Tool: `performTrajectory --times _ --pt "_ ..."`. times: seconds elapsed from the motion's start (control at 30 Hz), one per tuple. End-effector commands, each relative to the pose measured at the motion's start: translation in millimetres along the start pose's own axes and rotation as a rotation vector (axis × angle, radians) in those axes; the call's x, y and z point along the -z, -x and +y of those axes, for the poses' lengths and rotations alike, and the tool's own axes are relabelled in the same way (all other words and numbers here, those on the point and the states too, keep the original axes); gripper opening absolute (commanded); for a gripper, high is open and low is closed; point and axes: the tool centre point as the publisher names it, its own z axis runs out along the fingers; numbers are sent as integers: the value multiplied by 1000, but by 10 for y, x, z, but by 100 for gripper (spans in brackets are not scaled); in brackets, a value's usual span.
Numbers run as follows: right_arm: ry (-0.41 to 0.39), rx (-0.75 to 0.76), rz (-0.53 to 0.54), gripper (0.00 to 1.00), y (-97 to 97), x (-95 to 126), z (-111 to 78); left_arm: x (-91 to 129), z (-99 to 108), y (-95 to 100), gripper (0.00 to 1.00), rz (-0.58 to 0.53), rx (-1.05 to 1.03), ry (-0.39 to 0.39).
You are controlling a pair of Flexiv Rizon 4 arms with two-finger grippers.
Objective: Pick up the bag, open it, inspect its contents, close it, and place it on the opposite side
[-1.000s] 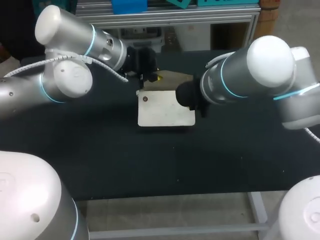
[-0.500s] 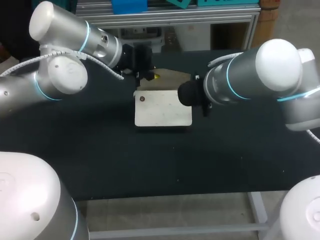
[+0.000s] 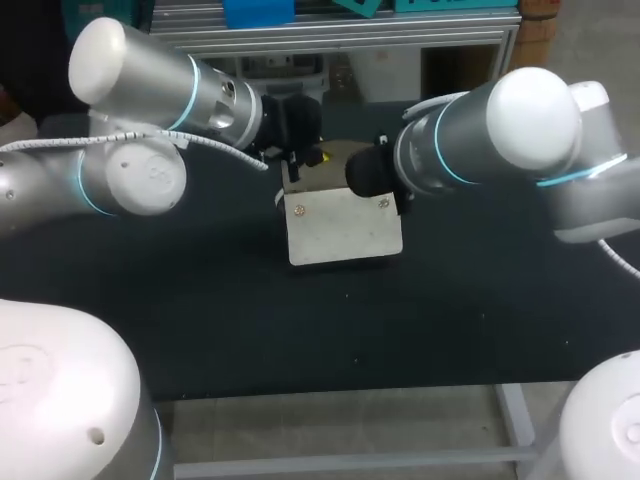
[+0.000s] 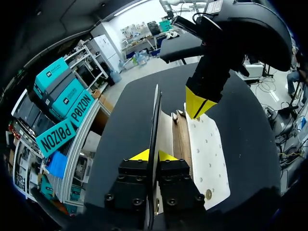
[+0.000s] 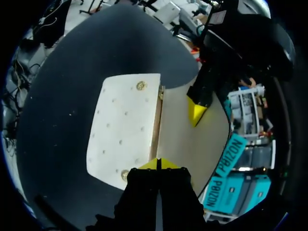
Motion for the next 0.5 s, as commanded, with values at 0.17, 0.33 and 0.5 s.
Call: performTrajectory --times 0.17,0.33,0.5 --pt "-15 5 -6 0 88 -125 32 124 -44 51 0 1 54 -2" --pt "-18 2 -6 0 101 -153 -16 158 -58 94 0 5 55 -14" --pt "-35 -2 -5 0 135 -214 -83 154 -79 113 0 24 57 -29"
